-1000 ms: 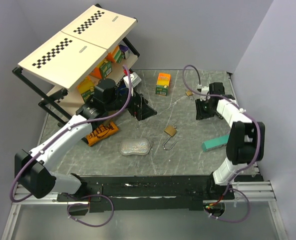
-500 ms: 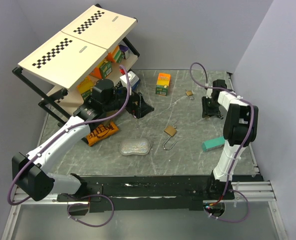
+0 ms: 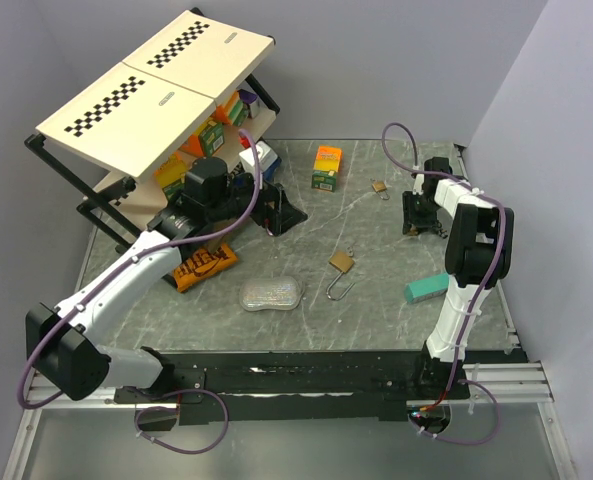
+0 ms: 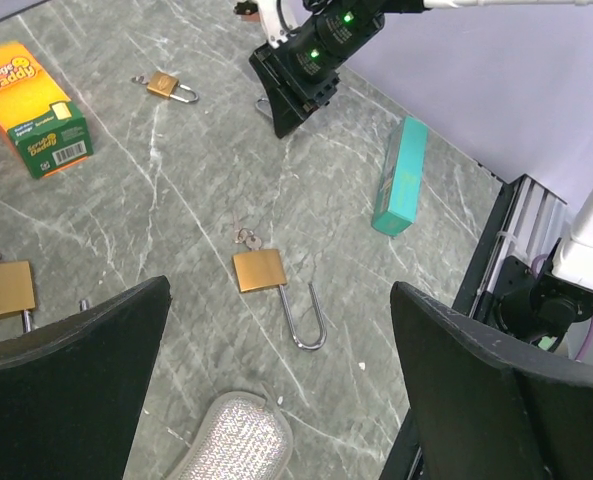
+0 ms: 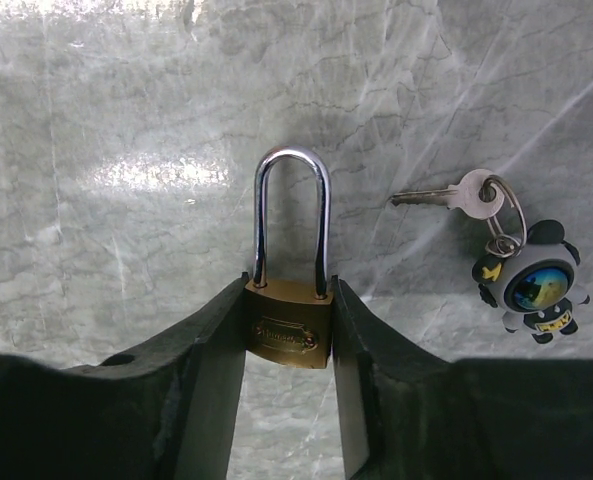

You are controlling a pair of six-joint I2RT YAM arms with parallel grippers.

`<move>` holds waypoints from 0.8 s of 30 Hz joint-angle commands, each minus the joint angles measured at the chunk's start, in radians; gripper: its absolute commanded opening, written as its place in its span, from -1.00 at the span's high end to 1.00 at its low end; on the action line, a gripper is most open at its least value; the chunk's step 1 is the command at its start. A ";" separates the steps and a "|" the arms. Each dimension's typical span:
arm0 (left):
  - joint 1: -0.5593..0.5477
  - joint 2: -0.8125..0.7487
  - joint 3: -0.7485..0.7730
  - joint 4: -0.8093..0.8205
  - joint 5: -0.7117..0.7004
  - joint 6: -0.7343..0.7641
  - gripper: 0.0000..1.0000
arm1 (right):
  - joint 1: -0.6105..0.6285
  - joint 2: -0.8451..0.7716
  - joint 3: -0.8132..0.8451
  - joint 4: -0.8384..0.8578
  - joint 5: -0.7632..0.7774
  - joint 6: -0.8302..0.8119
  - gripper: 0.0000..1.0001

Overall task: Lock with the key
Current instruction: Place the lock at the center of the board.

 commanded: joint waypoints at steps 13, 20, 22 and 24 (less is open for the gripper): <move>0.006 0.017 0.049 0.022 0.023 -0.004 -0.93 | -0.007 -0.079 0.106 -0.056 -0.080 -0.050 -0.50; 0.007 0.029 0.063 0.007 0.027 0.007 -0.93 | 0.020 0.020 0.321 -0.112 -0.174 -0.108 -0.49; 0.007 0.034 0.066 0.004 0.024 0.012 -0.93 | 0.037 0.066 0.386 -0.117 -0.172 -0.121 -0.45; 0.009 0.037 0.069 0.002 0.020 0.009 -0.93 | 0.045 0.104 0.428 -0.116 -0.165 -0.110 -0.42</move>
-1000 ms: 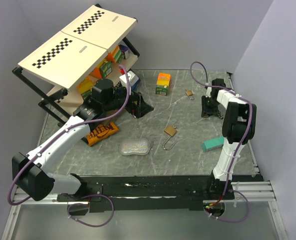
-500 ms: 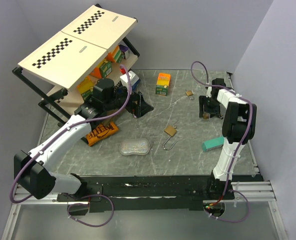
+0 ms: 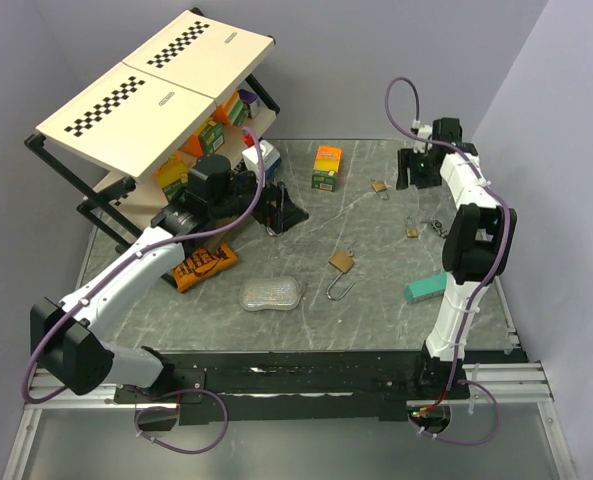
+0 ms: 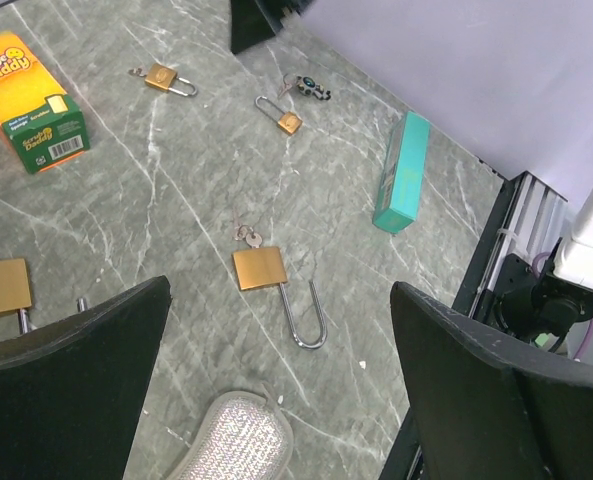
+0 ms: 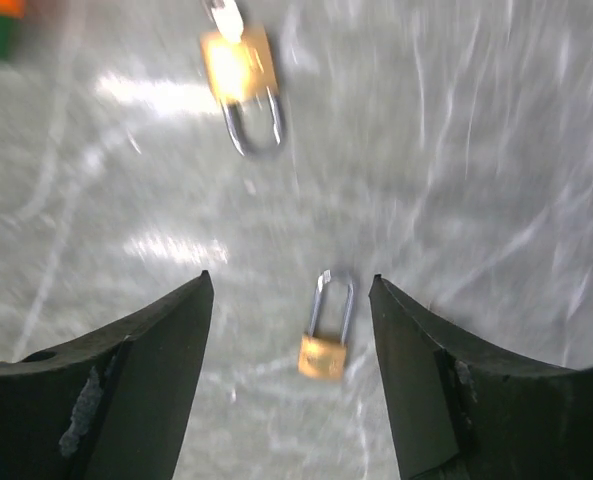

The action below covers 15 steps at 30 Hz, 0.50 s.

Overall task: Lock with the key
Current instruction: Place the lock at the center of the board, then move the lock to the center of the board.

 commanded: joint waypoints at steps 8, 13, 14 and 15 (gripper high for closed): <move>0.013 0.018 0.045 0.016 0.007 -0.001 -0.93 | 0.048 0.205 0.225 -0.030 0.038 0.076 -0.20; 0.022 0.027 0.049 0.009 0.004 -0.003 -0.93 | 0.075 0.271 0.275 -0.036 0.071 0.093 -0.04; 0.022 0.030 0.047 0.007 0.005 -0.001 -0.93 | 0.078 0.278 0.288 -0.035 0.063 0.099 -0.03; 0.027 0.029 0.047 0.007 0.005 -0.001 -0.93 | 0.081 0.286 0.289 -0.032 0.055 0.108 -0.01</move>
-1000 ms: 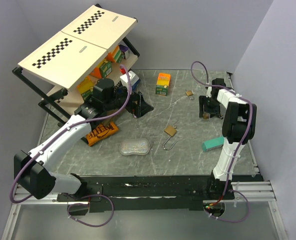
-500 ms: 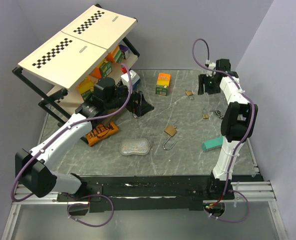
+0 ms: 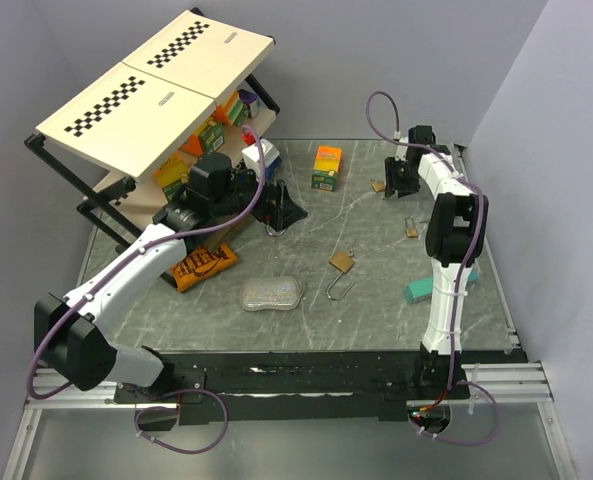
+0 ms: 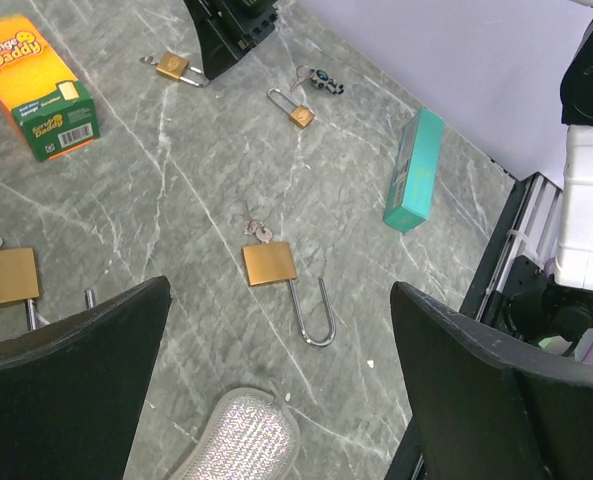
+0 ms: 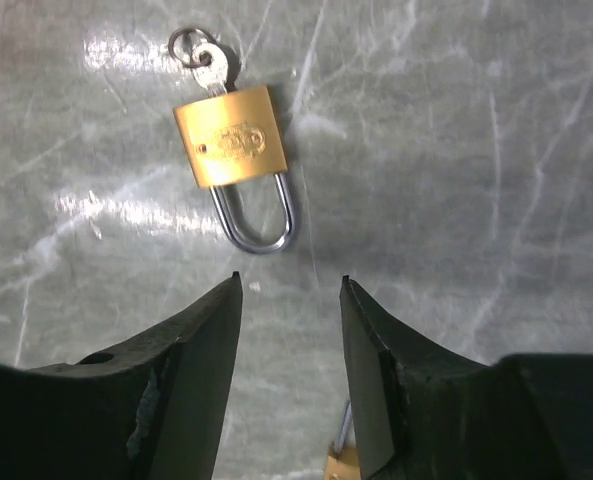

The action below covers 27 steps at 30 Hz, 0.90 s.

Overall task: Lock with the key
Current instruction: Move the lock to the center of the board.

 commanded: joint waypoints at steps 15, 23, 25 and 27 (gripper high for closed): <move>0.037 0.025 0.045 -0.008 0.016 0.009 -0.93 | 0.063 0.079 0.114 0.026 -0.011 0.051 0.04; 0.050 0.042 0.055 -0.016 0.025 0.002 -0.93 | 0.066 0.105 0.099 0.017 -0.013 0.059 0.08; 0.055 0.046 0.059 -0.017 0.027 0.002 -0.93 | 0.069 0.104 0.081 0.012 -0.011 0.063 0.09; 0.057 0.049 0.065 -0.016 0.031 0.000 -0.93 | 0.069 0.100 0.067 0.006 -0.022 0.066 0.19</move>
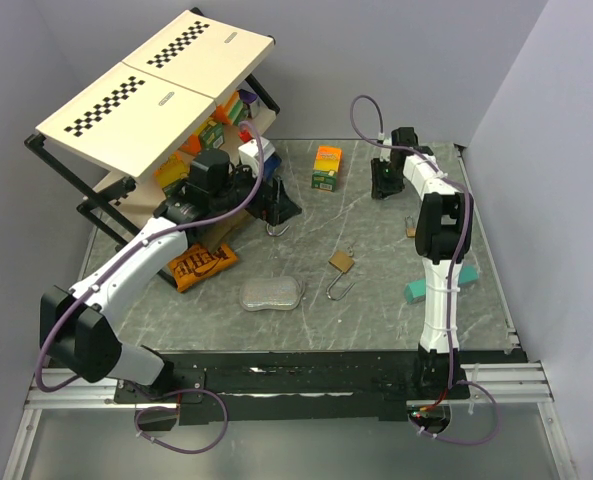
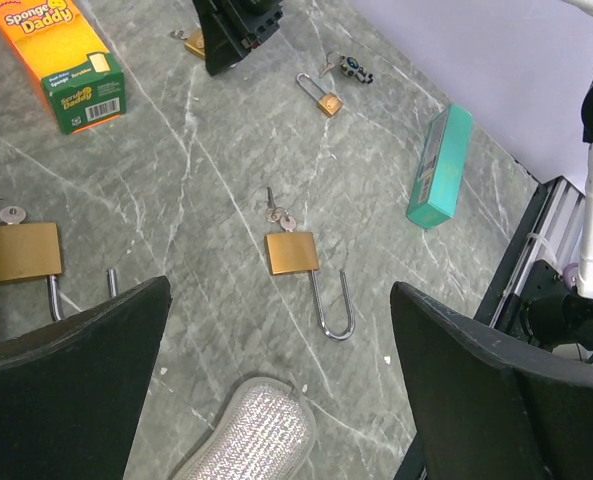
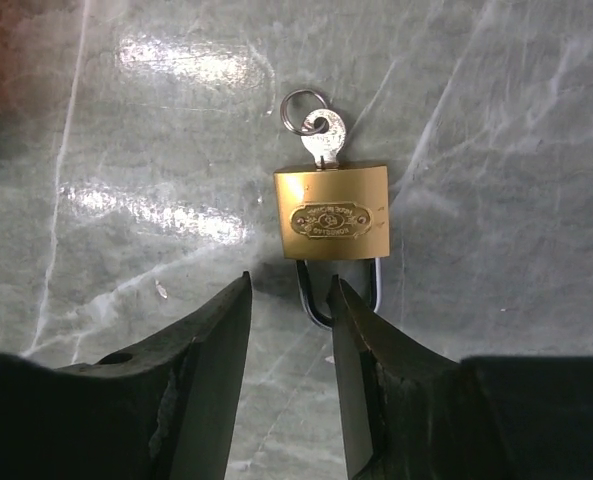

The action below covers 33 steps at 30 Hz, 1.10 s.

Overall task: Lock with the key
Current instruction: Move the lock to the center of the board.

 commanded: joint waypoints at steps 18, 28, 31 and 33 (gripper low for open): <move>0.012 -0.022 0.033 0.030 0.066 -0.008 -0.93 | 0.058 -0.196 -0.315 -0.138 -0.070 0.052 0.95; 0.014 -0.044 0.022 0.026 0.076 -0.002 -0.93 | 0.124 -0.441 -0.648 -0.093 -0.127 0.014 0.88; 0.012 -0.047 0.020 0.024 0.071 0.007 -0.93 | 0.125 -0.486 -0.647 -0.105 -0.101 0.028 0.52; 0.012 -0.053 0.020 0.027 0.059 0.001 -0.93 | 0.124 -0.511 -0.647 -0.105 -0.065 0.040 0.08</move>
